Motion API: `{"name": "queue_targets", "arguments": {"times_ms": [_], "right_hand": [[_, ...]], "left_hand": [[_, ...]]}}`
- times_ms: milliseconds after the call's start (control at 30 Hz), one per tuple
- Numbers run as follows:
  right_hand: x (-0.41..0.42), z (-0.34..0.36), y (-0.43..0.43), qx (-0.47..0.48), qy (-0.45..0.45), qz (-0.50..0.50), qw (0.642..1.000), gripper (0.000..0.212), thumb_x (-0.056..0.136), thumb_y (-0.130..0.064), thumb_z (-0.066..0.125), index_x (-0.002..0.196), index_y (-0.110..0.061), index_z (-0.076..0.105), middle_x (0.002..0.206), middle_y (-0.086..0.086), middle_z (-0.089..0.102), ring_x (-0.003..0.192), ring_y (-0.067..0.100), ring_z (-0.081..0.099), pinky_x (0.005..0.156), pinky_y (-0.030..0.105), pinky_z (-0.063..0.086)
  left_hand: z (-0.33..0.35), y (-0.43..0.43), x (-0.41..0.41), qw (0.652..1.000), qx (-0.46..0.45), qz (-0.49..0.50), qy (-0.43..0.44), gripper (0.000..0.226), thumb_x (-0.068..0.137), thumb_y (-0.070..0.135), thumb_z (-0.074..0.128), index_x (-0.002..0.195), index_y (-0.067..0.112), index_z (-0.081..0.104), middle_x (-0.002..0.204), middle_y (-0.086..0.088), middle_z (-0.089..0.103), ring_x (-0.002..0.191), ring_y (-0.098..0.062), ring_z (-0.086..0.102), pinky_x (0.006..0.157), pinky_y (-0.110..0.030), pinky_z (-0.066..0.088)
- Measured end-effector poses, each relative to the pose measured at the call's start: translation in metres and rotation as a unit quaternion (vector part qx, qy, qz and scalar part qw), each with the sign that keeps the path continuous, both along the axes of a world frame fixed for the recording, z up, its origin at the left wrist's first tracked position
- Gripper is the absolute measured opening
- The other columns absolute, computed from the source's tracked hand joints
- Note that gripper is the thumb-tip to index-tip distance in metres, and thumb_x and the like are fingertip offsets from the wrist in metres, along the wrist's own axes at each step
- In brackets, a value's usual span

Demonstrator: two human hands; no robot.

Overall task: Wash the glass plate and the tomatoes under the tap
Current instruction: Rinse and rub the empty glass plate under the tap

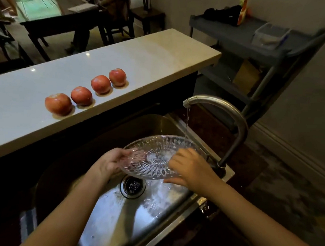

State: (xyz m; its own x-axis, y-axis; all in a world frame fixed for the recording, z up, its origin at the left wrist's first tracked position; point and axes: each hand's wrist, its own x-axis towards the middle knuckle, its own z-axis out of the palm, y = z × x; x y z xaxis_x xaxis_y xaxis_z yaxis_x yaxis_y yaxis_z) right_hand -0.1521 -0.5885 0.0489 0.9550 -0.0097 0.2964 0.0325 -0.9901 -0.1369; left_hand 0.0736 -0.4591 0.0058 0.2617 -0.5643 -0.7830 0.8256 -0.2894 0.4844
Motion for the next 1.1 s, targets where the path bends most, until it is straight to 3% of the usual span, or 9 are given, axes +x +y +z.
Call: {"name": "queue_targets", "arguments": {"times_ms": [100, 200, 333, 467, 600, 767, 900, 1033, 1100], "right_hand": [[-0.012, -0.010, -0.007, 0.083, 0.092, -0.186, 0.975, 0.049, 0.084, -0.043, 0.060, 0.126, -0.019, 0.048, 0.134, -0.004, 0.049, 0.128, 0.017, 0.036, 0.107, 0.032, 0.028], [-0.022, -0.016, -0.009, 0.149, 0.093, -0.298, 0.938, 0.058, 0.087, -0.025, 0.060, 0.139, -0.020, 0.035, 0.148, -0.005, 0.035, 0.136, 0.017, 0.022, 0.112, 0.033, 0.025], [-0.028, -0.022, -0.009, 0.186, 0.081, -0.388, 0.899, 0.048, 0.092, -0.016, 0.051, 0.138, -0.015, 0.036, 0.145, 0.005, 0.039, 0.134, 0.023, 0.031, 0.105, 0.035, 0.036], [-0.028, -0.027, -0.014, 0.233, 0.104, -0.436, 0.863, 0.046, 0.095, -0.012, 0.045, 0.140, -0.009, 0.033, 0.140, 0.012, 0.045, 0.126, 0.030, 0.046, 0.100, 0.045, 0.044], [-0.023, -0.033, -0.019, 0.225, 0.103, -0.456, 0.855, 0.033, 0.098, -0.016, 0.041, 0.130, -0.006, 0.042, 0.115, 0.017, 0.064, 0.102, 0.031, 0.063, 0.086, 0.043, 0.052], [-0.017, -0.033, -0.022, 0.266, 0.058, -0.486, 0.831, 0.023, 0.098, -0.014, 0.041, 0.114, -0.002, 0.051, 0.101, 0.022, 0.067, 0.093, 0.036, 0.064, 0.079, 0.047, 0.053], [-0.018, -0.034, -0.022, 0.275, 0.039, -0.495, 0.823, 0.020, 0.098, -0.012, 0.039, 0.110, -0.003, 0.053, 0.101, 0.021, 0.067, 0.094, 0.035, 0.064, 0.080, 0.046, 0.053], [-0.018, -0.034, -0.021, 0.284, 0.025, -0.496, 0.820, 0.018, 0.098, -0.012, 0.039, 0.109, -0.005, 0.051, 0.101, 0.021, 0.066, 0.094, 0.034, 0.064, 0.079, 0.046, 0.053], [-0.018, -0.034, -0.019, 0.281, 0.021, -0.498, 0.820, 0.018, 0.098, -0.012, 0.040, 0.109, -0.005, 0.051, 0.099, 0.020, 0.066, 0.092, 0.034, 0.064, 0.078, 0.046, 0.053]], "left_hand": [[-0.009, 0.004, -0.007, 0.993, -0.062, 0.101, 0.029, 0.037, 0.099, 0.007, 0.031, 0.134, 0.010, 0.042, 0.120, -0.015, 0.057, 0.100, -0.029, 0.058, 0.091, -0.048, 0.047], [-0.015, 0.007, -0.013, 0.979, -0.107, 0.164, 0.049, 0.032, 0.098, 0.007, 0.035, 0.126, 0.009, 0.049, 0.123, -0.018, 0.058, 0.107, -0.033, 0.058, 0.085, -0.052, 0.051], [-0.017, 0.014, -0.016, 0.975, -0.123, 0.187, -0.014, 0.023, 0.097, 0.009, 0.038, 0.113, 0.009, 0.056, 0.106, -0.017, 0.068, 0.092, -0.033, 0.069, 0.076, -0.050, 0.057], [-0.014, 0.020, -0.017, 0.971, -0.129, 0.165, -0.115, 0.020, 0.099, 0.016, 0.039, 0.111, 0.016, 0.056, 0.111, -0.012, 0.067, 0.103, -0.030, 0.064, 0.081, -0.049, 0.055], [-0.003, 0.023, -0.021, 0.963, -0.125, 0.154, -0.179, 0.025, 0.100, 0.014, 0.035, 0.110, 0.020, 0.057, 0.115, -0.008, 0.065, 0.101, -0.024, 0.067, 0.082, -0.044, 0.057], [0.008, 0.030, -0.029, 0.942, -0.128, 0.149, -0.272, 0.026, 0.099, 0.014, 0.038, 0.115, 0.024, 0.056, 0.117, -0.005, 0.065, 0.107, -0.023, 0.065, 0.083, -0.037, 0.057], [0.010, 0.037, -0.037, 0.887, -0.123, 0.088, -0.437, 0.034, 0.099, 0.016, 0.040, 0.130, 0.027, 0.049, 0.119, 0.000, 0.065, 0.106, -0.016, 0.066, 0.086, -0.031, 0.056], [0.012, 0.043, -0.045, 0.824, -0.109, 0.021, -0.556, 0.038, 0.097, 0.012, 0.042, 0.127, 0.036, 0.049, 0.125, -0.003, 0.062, 0.115, -0.019, 0.060, 0.097, -0.038, 0.048], [0.012, 0.047, -0.049, 0.774, -0.081, -0.007, -0.628, 0.040, 0.096, 0.009, 0.044, 0.131, 0.028, 0.048, 0.130, 0.000, 0.058, 0.122, -0.018, 0.055, 0.103, -0.027, 0.042]]}}
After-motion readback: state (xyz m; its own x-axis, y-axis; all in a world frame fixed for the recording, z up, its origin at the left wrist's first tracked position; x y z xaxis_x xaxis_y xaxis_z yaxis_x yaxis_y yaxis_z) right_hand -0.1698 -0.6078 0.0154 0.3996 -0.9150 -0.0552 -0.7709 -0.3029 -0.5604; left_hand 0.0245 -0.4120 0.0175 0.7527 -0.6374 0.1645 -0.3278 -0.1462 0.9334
